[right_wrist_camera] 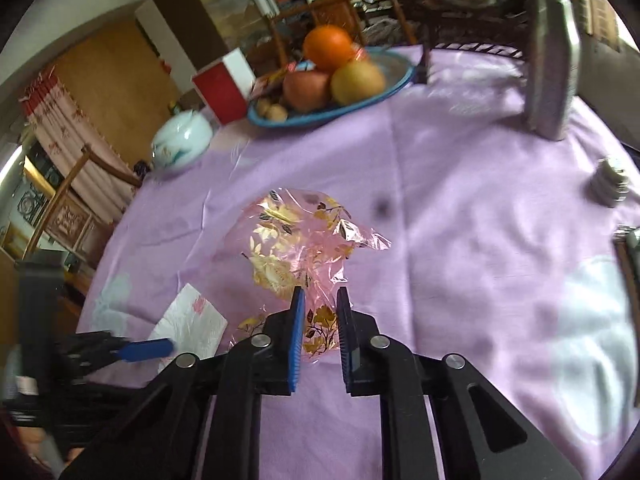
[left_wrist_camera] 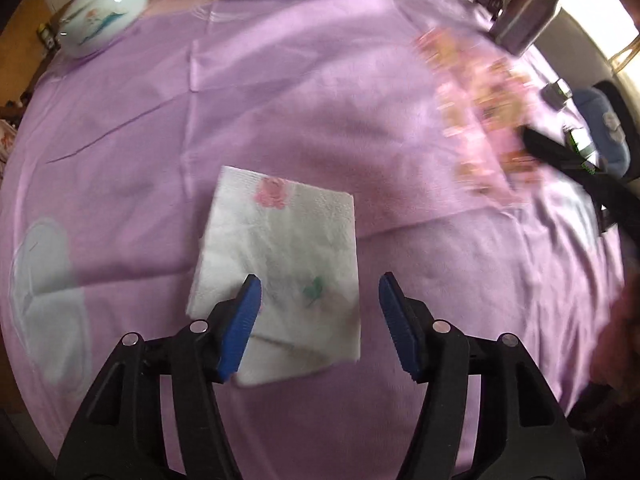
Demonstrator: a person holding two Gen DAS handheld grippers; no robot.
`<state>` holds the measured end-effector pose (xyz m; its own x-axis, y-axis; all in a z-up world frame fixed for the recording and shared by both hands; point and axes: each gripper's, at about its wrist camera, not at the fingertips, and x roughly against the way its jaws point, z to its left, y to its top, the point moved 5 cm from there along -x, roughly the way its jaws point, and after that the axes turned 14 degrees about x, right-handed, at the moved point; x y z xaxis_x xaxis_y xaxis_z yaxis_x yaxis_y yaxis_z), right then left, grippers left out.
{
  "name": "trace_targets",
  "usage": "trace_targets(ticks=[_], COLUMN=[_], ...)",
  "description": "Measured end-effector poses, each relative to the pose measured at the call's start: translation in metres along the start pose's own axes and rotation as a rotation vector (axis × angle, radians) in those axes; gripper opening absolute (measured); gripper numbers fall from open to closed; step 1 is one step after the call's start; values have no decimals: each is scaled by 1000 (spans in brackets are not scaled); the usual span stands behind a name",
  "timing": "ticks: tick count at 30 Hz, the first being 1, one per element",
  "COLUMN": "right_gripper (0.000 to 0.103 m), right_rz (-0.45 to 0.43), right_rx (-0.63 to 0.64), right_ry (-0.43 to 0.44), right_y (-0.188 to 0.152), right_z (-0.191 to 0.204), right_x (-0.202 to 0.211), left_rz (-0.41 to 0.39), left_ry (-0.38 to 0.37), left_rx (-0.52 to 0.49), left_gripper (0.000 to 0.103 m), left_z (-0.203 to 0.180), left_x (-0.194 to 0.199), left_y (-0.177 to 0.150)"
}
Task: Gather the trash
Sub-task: 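Grasp the white paper towel with the left tool while the right tool grasps the plastic wrapper, then carry the paper towel and plastic wrapper over the red basket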
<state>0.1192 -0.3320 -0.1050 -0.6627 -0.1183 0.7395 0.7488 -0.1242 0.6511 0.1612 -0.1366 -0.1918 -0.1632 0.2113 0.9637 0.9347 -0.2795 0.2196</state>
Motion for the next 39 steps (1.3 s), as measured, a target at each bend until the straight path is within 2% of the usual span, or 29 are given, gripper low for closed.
trace_targets(ticks=[2, 3, 5, 7, 14, 23, 31, 39], right_gripper=[16, 16, 16, 16, 16, 16, 16, 16], right_rz=[-8, -8, 0, 12, 57, 61, 68, 65], right_rx=[-8, -14, -28, -35, -15, 83, 190, 297], right_ry=[-5, -5, 5, 12, 52, 77, 141, 217], right_y=[-3, -5, -11, -17, -26, -23, -20, -12], right_z=[-5, -6, -9, -8, 13, 60, 120, 186], right_x=[12, 18, 26, 28, 34, 41, 39, 36], left_rz=[-31, -42, -61, -52, -167, -238, -311, -346], left_ry=[22, 35, 45, 6, -9, 31, 68, 103], left_rx=[-18, -19, -14, 17, 88, 207, 332, 442], left_gripper=[60, 56, 29, 9, 7, 7, 7, 7], left_z=[-5, -5, -1, 6, 32, 87, 149, 203], left_x=[0, 0, 2, 8, 65, 117, 158, 182], left_y=[2, 3, 3, 3, -7, -35, -62, -95])
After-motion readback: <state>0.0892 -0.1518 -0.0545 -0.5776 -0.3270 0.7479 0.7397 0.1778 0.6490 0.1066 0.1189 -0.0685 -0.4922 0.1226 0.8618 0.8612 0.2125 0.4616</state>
